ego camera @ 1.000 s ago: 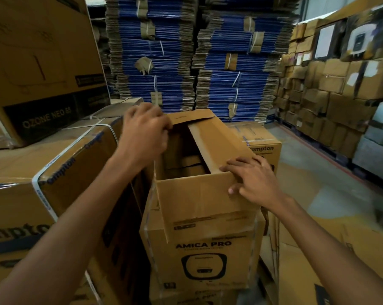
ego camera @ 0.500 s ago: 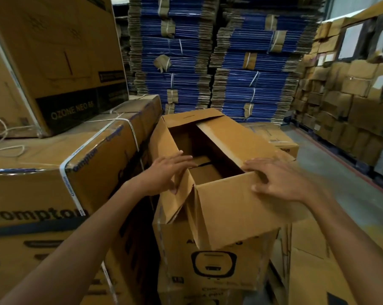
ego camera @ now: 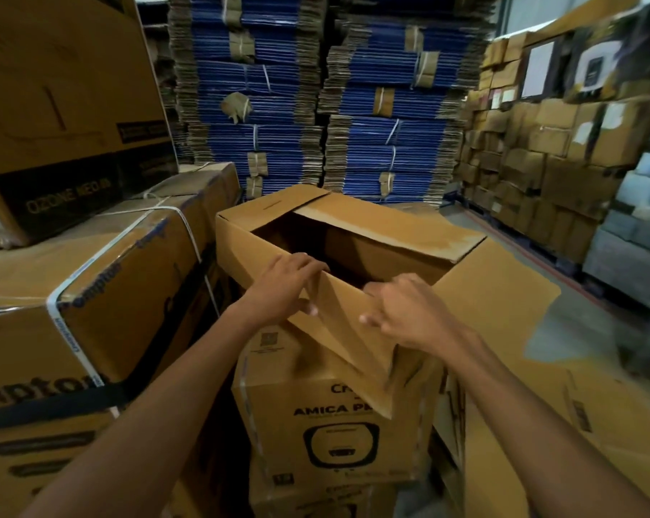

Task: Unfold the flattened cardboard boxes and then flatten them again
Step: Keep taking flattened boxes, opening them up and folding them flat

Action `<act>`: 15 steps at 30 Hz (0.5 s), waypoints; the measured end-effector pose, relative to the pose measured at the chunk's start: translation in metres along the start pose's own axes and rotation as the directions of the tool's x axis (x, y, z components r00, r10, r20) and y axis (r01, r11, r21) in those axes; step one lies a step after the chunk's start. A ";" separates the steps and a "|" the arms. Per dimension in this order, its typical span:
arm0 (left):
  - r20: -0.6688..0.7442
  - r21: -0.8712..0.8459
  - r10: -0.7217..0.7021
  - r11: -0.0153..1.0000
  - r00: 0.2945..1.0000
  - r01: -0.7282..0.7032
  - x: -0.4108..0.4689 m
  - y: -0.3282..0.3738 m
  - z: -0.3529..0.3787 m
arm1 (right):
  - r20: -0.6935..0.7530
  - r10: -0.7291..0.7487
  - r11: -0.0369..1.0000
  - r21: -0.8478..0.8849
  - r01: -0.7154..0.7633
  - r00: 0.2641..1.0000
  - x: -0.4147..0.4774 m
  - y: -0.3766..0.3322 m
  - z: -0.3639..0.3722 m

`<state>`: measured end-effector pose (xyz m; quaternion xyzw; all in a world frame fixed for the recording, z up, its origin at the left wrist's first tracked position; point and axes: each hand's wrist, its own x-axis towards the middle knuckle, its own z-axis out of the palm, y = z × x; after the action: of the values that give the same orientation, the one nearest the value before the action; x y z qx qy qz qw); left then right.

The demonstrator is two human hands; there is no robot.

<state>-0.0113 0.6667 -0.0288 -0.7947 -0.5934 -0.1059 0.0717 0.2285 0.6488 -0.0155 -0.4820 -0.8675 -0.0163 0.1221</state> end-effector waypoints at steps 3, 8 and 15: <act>-0.007 -0.002 -0.055 0.999 0.998 0.055 0.004 -0.013 -0.004 | 0.013 0.122 0.991 0.061 -0.122 0.992 -0.011 0.046 -0.002; -0.047 0.046 -0.162 0.985 0.986 0.164 0.008 -0.022 0.001 | -0.080 0.326 0.945 -0.003 -0.328 0.942 -0.025 0.101 -0.015; -0.204 0.018 -0.097 0.995 0.974 0.103 0.010 0.056 0.019 | -0.150 0.118 0.993 0.001 -0.119 0.982 0.010 0.052 0.009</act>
<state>0.0464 0.6644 -0.0441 -0.7478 -0.6237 -0.1813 0.1377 0.2655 0.6868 -0.0268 -0.5306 -0.8256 -0.0488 0.1857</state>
